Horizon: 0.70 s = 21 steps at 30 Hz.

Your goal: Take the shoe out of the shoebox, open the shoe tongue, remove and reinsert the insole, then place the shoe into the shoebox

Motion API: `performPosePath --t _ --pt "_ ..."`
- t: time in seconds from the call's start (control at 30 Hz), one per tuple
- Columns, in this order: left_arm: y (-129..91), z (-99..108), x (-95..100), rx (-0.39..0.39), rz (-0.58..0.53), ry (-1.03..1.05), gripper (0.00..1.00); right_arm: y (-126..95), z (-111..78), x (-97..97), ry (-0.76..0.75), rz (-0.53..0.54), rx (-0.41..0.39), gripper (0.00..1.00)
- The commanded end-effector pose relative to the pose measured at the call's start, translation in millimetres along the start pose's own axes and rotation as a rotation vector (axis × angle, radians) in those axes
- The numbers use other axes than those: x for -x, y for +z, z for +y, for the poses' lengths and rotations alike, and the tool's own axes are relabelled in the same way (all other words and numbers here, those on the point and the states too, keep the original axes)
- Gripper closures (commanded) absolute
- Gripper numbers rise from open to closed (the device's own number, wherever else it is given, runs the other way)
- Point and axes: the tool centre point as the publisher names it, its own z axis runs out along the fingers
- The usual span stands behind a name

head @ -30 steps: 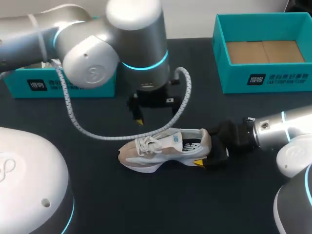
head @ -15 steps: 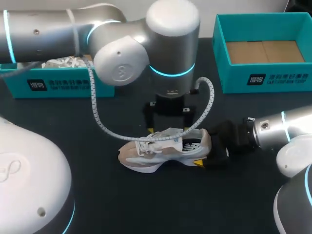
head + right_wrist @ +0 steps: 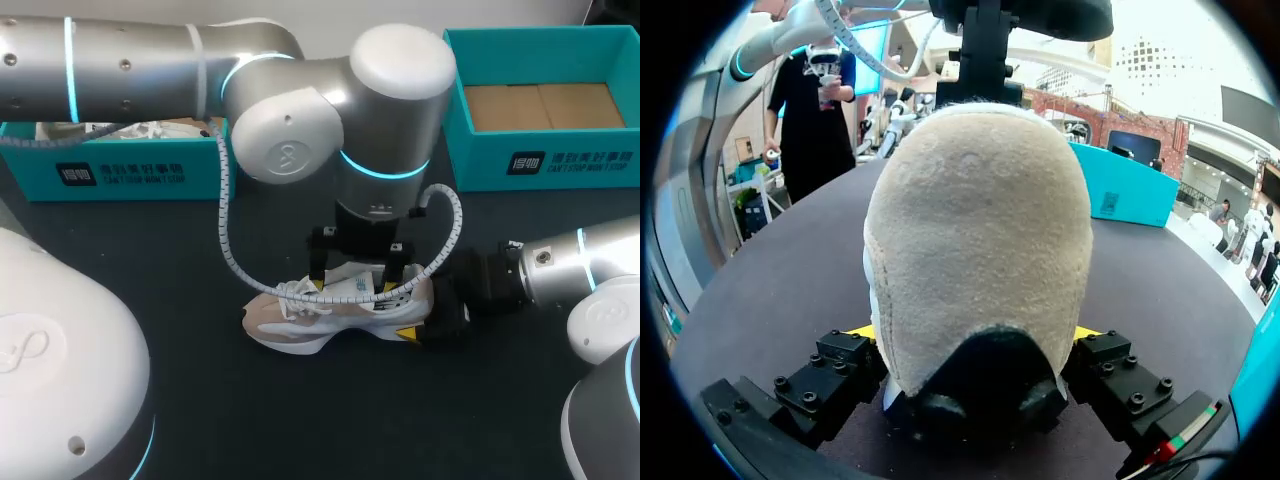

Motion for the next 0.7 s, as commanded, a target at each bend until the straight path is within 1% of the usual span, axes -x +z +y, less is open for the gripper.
performPosePath --t 0.03,0.27,0.4,0.57,0.6,0.63,0.67,0.7 --pt "10 -1 -7.2 0.004 -0.034 0.002 0.0 0 1.1 -0.6 0.0 -0.003 -0.002 1.0" --pt "21 -3 -0.8 -0.001 -0.083 -0.001 0.0 0 1.1 -0.6 0.0 -0.003 -0.002 1.0" --pt "21 -4 9.5 -0.016 -0.097 -0.006 0.0 0 1.1 -0.6 0.0 -0.003 -0.002 1.0" --pt "19 -6 21.1 -0.007 -0.106 -0.012 0.0 0 1.1 -0.6 0.0 -0.003 -0.002 1.0" --pt "19 -7 24.1 -0.005 -0.107 -0.012 0.22 0 1.1 -0.6 0.0 -0.003 -0.002 1.0" --pt "19 -7 25.7 -0.005 -0.107 -0.012 0.33 0 1.1 -0.6 0.0 -0.003 -0.002 1.0" --pt "19 -6 27.9 -0.004 -0.107 -0.012 0.51 0 1.1 -0.6 0.0 -0.003 -0.002 1.0" --pt "18 -5 30.3 -0.003 -0.105 -0.012 0.59 0 1.1 -0.6 0.0 -0.003 -0.002 1.0"
